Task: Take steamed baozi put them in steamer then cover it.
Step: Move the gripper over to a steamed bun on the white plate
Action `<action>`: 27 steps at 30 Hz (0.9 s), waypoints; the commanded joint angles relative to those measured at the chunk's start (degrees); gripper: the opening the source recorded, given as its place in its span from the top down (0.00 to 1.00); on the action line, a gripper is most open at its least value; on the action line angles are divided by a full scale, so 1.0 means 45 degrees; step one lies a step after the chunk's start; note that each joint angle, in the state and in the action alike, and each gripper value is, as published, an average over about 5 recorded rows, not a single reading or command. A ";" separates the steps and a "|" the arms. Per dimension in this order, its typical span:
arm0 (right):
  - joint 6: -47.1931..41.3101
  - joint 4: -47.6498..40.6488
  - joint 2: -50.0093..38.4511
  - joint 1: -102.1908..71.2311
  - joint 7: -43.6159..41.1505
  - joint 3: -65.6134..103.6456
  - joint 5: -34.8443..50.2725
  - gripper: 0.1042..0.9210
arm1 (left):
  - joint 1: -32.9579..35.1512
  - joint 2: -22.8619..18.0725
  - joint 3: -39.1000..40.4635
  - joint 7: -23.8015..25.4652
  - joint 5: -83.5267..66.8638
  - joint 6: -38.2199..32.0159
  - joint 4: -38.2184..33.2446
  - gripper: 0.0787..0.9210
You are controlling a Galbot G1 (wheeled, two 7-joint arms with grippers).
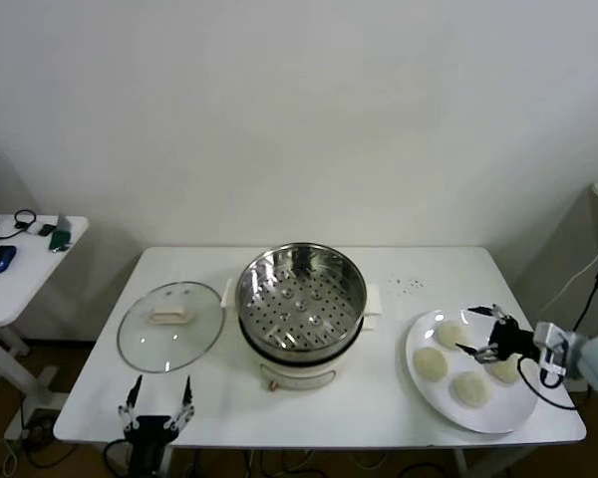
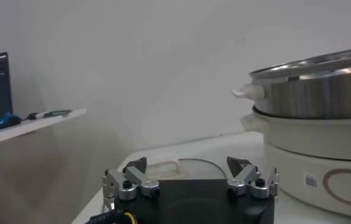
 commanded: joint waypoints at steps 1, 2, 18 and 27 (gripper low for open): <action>-0.0052 -0.2385 -0.2089 0.7681 -0.3233 -0.7485 -0.1309 0.12 | 0.0113 0.0045 0.0048 -0.0324 0.0089 0.0078 -0.0074 0.12; -0.0054 -0.2604 -0.2025 0.8657 -0.3346 -0.8534 -0.1346 0.12 | 0.0090 0.0039 0.0034 -0.0358 0.0101 0.0100 -0.0081 0.12; -0.0755 -0.4791 0.0520 1.4831 -0.3248 -1.7521 -0.0629 0.12 | -0.0189 0.0014 -0.0192 -0.0520 0.0242 0.0480 -0.0133 0.12; -0.0759 -0.5859 0.1786 1.4039 -0.2919 -1.6932 -0.0845 0.12 | -0.0162 0.0029 -0.0385 -0.0546 0.0252 0.0496 -0.0117 0.12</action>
